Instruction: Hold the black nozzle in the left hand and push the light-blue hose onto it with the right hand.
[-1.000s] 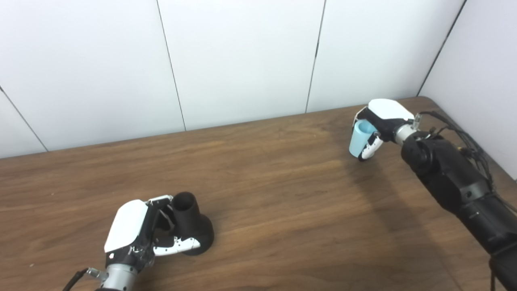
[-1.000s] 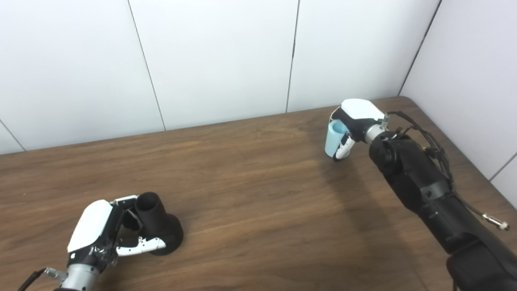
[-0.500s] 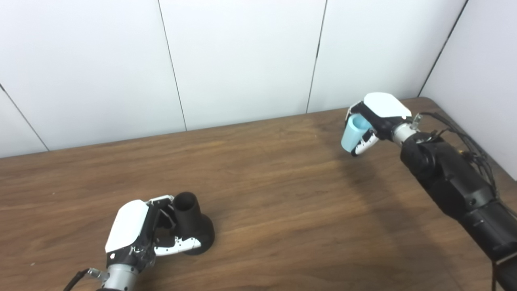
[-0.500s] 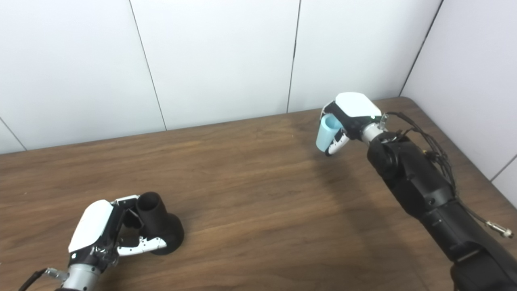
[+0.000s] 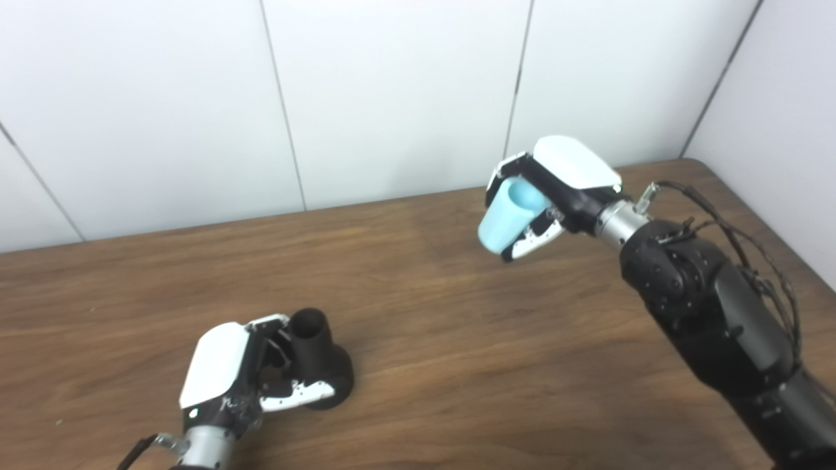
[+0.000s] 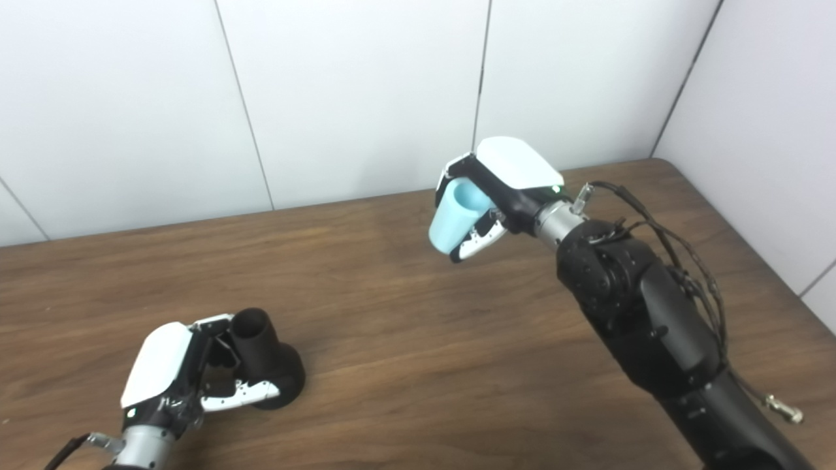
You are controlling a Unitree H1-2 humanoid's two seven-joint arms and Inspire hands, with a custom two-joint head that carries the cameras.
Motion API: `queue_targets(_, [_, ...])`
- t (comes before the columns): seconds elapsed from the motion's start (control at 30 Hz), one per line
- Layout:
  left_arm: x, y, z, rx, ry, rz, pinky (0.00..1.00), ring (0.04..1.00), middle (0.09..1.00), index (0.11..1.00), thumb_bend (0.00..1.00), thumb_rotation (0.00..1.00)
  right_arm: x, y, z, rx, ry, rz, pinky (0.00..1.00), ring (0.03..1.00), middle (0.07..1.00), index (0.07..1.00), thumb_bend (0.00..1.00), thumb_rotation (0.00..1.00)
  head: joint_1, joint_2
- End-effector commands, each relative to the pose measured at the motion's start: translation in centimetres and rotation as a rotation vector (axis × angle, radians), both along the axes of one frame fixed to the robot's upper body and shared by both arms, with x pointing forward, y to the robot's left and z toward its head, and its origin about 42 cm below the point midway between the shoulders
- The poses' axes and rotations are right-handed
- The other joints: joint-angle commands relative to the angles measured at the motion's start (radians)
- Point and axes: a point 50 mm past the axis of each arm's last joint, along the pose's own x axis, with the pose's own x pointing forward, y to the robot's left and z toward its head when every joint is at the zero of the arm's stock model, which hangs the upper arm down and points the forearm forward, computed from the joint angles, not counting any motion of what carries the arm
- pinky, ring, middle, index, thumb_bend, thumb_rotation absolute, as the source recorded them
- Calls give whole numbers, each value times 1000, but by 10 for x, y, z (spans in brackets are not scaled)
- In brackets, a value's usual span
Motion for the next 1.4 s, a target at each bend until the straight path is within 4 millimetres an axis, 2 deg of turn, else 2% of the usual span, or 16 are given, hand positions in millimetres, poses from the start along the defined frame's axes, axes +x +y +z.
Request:
queue_targets(0.0, [-15, -8, -27, 24, 123, -31, 402, 394, 416, 492, 500, 0, -6, 5, 25, 37, -80, 24, 342, 405, 544, 481, 496, 0, 6, 0])
queue_targets(0.2, [-17, -16, -27, 27, 121, -30, 397, 397, 425, 490, 501, 0, -21, 30, 22, 123, -82, 112, 351, 388, 509, 493, 498, 0, 55, 3])
queue_targets(0.4, [-19, -25, -28, 27, 121, -37, 387, 391, 429, 490, 501, 0, -33, 49, 16, 191, -96, 180, 324, 388, 539, 496, 493, 0, 95, 6])
queue_targets(0.53, [-20, -31, -28, 32, 123, -41, 397, 419, 449, 488, 504, 0, -37, 58, 12, 222, -99, 201, 300, 389, 547, 497, 491, 0, 122, 6])
queue_targets(0.67, [-20, -39, -28, 33, 111, -46, 368, 388, 422, 486, 500, 0, -38, 66, 12, 239, -89, 213, 285, 383, 535, 513, 490, 0, 145, 8])
queue_targets(0.7, [-20, -41, -29, 35, 109, -46, 371, 388, 418, 486, 500, 0, -37, 67, 12, 243, -87, 218, 320, 423, 510, 492, 497, 0, 150, 8])
queue_targets(0.8, [-20, -46, -29, 34, 101, -50, 395, 421, 431, 486, 502, 0, -36, 72, 11, 247, -77, 226, 339, 447, 499, 476, 501, 0, 156, 8])
queue_targets(0.87, [-21, -49, -29, 35, 102, -52, 421, 458, 456, 485, 503, 0, -36, 74, 11, 248, -71, 228, 307, 404, 531, 500, 493, 0, 158, 8])
queue_targets(0.97, [-21, -52, -28, 42, 107, -55, 416, 429, 436, 486, 503, 0, -33, 77, 9, 256, -67, 242, 291, 396, 544, 506, 490, 0, 165, 10])
queue_targets(1.1, [-21, -56, -27, 47, 114, -57, 397, 398, 420, 486, 501, 0, -30, 83, 8, 256, -65, 262, 322, 392, 541, 493, 494, 0, 172, 12])
queue_targets(1.23, [-21, -59, -26, 52, 129, -60, 386, 411, 429, 512, 501, 0, -27, 89, 5, 251, -53, 296, 333, 396, 540, 488, 495, 0, 174, 13])
queue_targets(1.37, [-22, -62, -25, 50, 141, -58, 408, 401, 421, 488, 501, 0, -24, 91, 2, 227, -33, 304, 343, 399, 532, 478, 497, 0, 178, 16])
